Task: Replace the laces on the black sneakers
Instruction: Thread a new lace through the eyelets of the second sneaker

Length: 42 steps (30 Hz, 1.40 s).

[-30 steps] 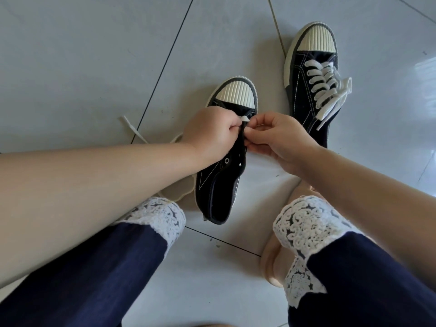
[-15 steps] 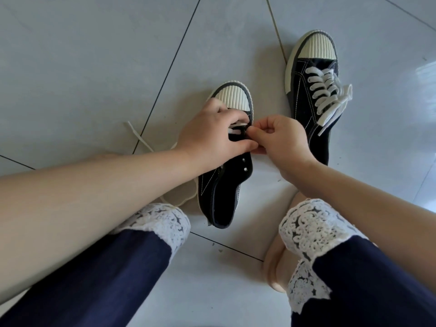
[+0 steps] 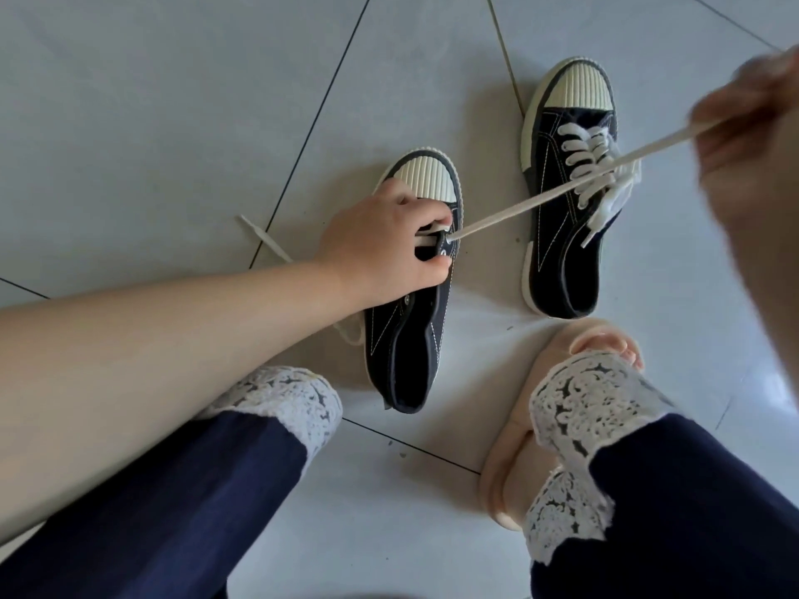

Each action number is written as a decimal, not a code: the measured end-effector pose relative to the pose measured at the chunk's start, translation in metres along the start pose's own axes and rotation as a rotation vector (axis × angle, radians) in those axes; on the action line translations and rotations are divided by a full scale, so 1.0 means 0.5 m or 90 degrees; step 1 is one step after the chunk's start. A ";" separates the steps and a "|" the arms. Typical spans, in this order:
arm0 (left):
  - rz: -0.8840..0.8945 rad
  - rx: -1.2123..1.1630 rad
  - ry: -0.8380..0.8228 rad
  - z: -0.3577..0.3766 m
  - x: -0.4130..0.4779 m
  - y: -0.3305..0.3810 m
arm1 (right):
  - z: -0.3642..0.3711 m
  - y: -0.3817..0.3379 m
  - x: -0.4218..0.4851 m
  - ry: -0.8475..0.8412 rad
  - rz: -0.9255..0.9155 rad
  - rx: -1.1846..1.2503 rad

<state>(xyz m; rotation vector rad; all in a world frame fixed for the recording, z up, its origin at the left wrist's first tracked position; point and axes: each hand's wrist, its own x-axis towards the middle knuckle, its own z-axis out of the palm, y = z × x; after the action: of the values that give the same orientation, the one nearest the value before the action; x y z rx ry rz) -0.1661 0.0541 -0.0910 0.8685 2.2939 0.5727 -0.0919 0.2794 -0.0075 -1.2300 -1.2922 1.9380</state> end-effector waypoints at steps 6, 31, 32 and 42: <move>-0.013 -0.005 -0.007 0.007 -0.001 -0.003 | 0.038 0.076 -0.043 -0.273 -0.003 -0.607; 0.023 0.029 -0.013 0.010 -0.012 -0.015 | 0.065 0.062 -0.092 -0.208 -0.223 -0.559; 0.020 0.028 -0.020 0.010 -0.012 -0.015 | 0.062 0.095 -0.094 -0.256 -0.187 -0.706; 0.048 -0.021 -0.014 0.006 -0.016 -0.029 | 0.065 0.230 -0.082 -0.360 -0.080 -0.850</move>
<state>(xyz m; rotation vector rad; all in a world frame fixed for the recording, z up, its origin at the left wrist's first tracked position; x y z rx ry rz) -0.1653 0.0391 -0.0984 0.9438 2.2340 0.6291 -0.0930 0.1838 -0.0904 -0.9870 -3.1105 1.2185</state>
